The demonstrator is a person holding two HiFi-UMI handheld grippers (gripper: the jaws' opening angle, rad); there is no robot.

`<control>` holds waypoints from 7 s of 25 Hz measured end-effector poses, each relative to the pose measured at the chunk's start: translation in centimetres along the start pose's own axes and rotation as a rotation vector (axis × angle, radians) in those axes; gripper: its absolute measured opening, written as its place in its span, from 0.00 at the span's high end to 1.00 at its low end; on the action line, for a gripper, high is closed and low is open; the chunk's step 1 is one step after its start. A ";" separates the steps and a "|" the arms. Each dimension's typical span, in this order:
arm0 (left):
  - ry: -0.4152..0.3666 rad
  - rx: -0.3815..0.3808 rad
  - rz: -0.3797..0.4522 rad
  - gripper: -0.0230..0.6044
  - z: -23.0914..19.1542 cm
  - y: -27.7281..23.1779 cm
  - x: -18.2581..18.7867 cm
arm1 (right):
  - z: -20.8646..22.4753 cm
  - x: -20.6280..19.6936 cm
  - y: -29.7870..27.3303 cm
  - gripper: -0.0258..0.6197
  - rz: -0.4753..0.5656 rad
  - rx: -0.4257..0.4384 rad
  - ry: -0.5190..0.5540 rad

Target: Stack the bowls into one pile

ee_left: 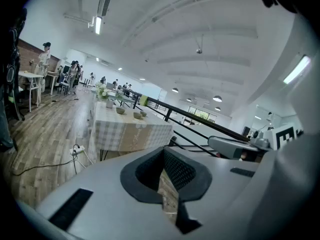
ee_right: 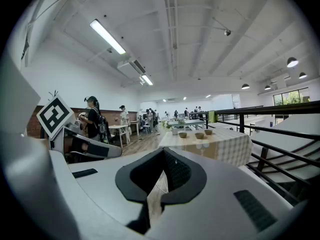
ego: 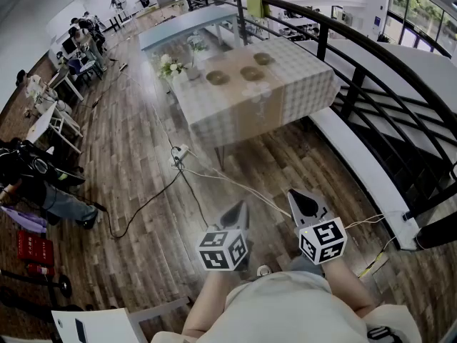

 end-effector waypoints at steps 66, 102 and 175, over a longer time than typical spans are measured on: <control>0.030 0.102 0.078 0.96 -4.3 -17.7 10.5 | 14.2 6.7 -16.3 0.96 -0.005 0.102 0.022; 0.070 0.248 0.056 0.96 -12.8 -40.6 18.6 | 32.0 9.8 -39.0 0.96 -0.065 0.144 0.035; 0.146 0.340 -0.041 0.96 -35.6 -59.9 25.6 | 42.8 -1.1 -76.9 0.89 -0.594 0.136 0.210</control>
Point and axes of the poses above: the fingertips, and each gripper's own axes: y backward along the fingers, z to its right, x out of its top, the point moved 4 cm from there along y, backward along the fingers, and after that the axes turned 3 degrees about -y, right-handed, at the moved point
